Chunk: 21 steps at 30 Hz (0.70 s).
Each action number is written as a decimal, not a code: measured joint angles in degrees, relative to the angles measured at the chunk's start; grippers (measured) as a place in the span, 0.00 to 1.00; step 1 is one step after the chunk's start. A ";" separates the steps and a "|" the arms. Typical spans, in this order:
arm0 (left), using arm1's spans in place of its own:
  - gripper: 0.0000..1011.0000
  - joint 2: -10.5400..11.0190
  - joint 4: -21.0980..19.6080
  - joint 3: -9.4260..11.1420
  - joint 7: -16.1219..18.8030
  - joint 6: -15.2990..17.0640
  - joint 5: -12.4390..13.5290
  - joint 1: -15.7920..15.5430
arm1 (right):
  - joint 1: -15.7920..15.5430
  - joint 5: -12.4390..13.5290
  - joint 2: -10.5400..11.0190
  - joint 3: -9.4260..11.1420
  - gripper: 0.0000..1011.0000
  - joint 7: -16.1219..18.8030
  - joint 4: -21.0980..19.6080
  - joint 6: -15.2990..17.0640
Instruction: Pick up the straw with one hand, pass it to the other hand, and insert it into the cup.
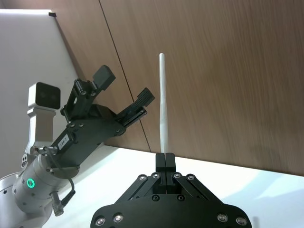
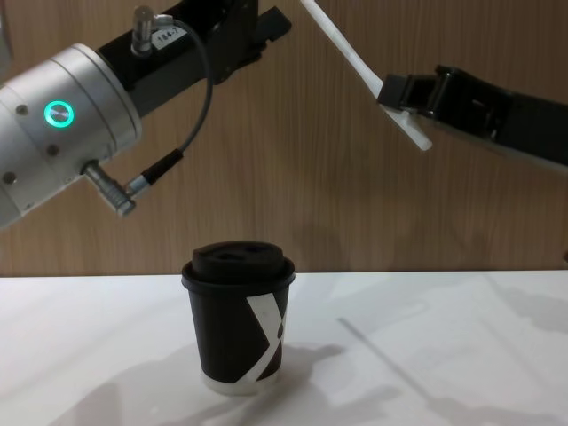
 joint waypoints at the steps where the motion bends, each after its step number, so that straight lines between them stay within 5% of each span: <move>1: 0.99 -0.07 0.25 0.13 -0.01 0.03 -0.04 -0.24 | 0.00 0.00 0.00 0.00 0.00 0.00 0.00 0.00; 21: 0.99 -1.69 5.38 2.13 1.18 0.34 -1.04 -4.36 | 0.00 0.00 0.00 0.00 0.00 0.00 0.00 0.00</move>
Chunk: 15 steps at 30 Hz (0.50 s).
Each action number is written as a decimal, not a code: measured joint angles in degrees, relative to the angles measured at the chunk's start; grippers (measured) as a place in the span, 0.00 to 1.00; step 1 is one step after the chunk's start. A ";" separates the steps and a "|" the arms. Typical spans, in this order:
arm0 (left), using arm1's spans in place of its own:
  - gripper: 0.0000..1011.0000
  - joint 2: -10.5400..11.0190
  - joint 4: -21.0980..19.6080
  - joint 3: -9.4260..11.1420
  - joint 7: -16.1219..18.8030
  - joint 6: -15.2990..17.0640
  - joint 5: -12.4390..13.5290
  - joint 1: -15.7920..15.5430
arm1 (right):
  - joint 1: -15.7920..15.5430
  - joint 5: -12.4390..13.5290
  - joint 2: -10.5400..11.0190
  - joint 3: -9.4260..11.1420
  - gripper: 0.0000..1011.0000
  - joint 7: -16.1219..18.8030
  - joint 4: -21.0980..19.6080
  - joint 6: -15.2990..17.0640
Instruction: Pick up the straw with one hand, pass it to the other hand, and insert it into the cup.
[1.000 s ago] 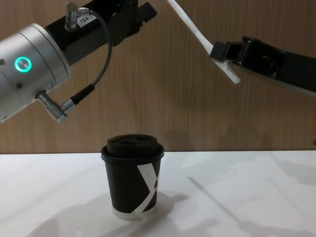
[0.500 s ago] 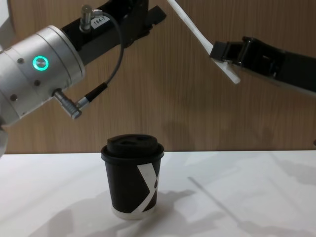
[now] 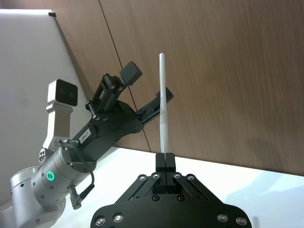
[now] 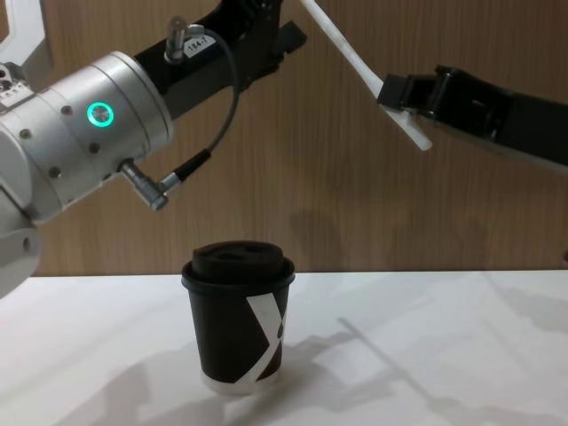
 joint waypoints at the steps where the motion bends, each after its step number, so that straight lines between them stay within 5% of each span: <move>1: 0.99 -0.07 0.13 0.07 0.08 0.01 -0.03 -0.12 | 0.00 0.00 0.00 0.00 0.00 0.00 0.00 0.00; 15: 0.99 -1.14 2.72 1.62 1.25 0.40 -0.43 -2.33 | 0.00 0.00 0.00 0.00 0.00 0.00 0.00 0.00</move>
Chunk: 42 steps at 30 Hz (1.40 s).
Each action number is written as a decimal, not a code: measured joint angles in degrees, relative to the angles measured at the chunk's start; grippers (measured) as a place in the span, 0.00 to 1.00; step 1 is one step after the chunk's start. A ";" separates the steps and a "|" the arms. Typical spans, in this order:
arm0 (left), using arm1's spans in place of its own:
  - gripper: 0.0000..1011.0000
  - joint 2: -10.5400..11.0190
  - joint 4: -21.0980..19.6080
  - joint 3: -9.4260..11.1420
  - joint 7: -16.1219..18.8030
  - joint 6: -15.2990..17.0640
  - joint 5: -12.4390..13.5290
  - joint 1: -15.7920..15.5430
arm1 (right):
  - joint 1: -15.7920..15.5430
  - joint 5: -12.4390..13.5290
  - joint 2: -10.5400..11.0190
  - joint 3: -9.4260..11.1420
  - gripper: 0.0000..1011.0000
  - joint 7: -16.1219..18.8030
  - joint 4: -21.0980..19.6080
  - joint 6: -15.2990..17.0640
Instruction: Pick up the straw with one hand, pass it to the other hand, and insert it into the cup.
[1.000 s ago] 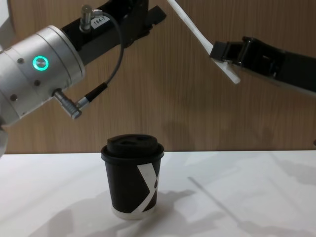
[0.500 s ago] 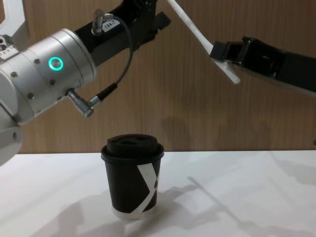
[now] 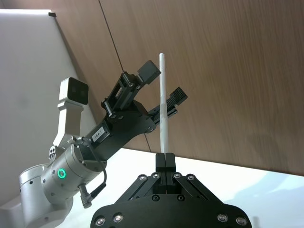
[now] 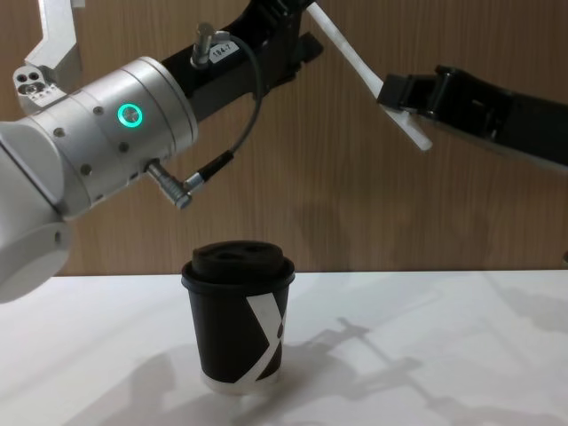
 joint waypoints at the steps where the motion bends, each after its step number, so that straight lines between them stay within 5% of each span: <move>1: 0.99 -0.05 0.14 0.10 0.02 0.01 -0.01 -0.13 | 0.00 0.00 0.00 0.00 0.00 0.00 0.00 0.00; 11: 0.83 -0.23 0.88 0.88 0.28 -0.01 -0.14 -1.00 | 0.00 0.00 0.00 0.00 0.00 0.00 0.00 0.00; 30: 0.19 1.10 1.03 0.85 1.25 -1.71 -0.42 -1.07 | 0.00 0.00 0.00 0.00 0.00 0.00 0.00 0.00; 42: 0.09 1.68 1.77 1.16 1.42 -2.17 -0.62 -1.38 | 0.01 0.00 -0.01 0.00 0.00 0.00 0.00 0.00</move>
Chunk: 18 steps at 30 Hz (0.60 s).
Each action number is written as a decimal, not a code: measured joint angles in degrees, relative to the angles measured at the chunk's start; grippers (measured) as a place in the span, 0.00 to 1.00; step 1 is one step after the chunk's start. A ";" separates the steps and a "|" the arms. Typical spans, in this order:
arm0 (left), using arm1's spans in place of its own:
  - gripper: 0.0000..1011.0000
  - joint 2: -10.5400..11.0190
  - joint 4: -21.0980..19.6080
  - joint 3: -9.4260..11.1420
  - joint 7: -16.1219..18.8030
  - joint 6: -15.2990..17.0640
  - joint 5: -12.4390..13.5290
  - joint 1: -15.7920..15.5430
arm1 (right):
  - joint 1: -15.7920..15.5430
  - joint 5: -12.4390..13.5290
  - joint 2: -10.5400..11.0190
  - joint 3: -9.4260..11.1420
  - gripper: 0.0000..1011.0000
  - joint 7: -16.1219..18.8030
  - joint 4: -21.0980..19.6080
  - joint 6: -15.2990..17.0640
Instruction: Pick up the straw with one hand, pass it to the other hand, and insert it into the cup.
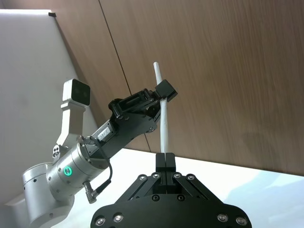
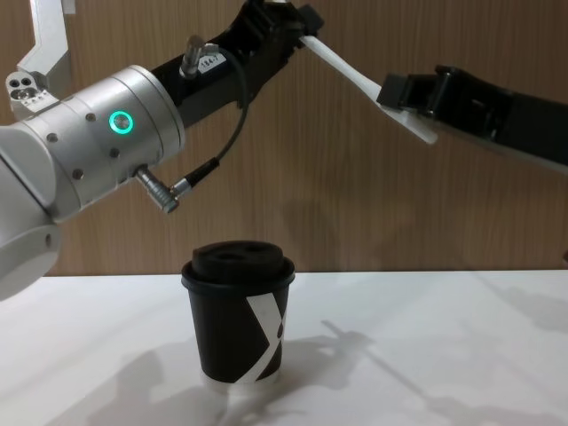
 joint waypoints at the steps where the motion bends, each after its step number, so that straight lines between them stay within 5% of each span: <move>1: 0.08 0.02 0.07 0.05 0.01 -0.02 -0.01 -0.04 | 0.00 0.00 0.00 0.00 0.00 0.00 0.00 0.00; 8: 0.04 0.34 0.73 0.37 0.20 -0.26 -0.15 -0.39 | -0.01 0.00 0.03 0.01 0.02 0.00 0.00 0.00; 18: 0.01 0.74 1.11 0.72 0.56 -0.67 -0.36 -0.51 | 0.00 0.00 0.01 0.00 0.28 0.00 0.00 0.00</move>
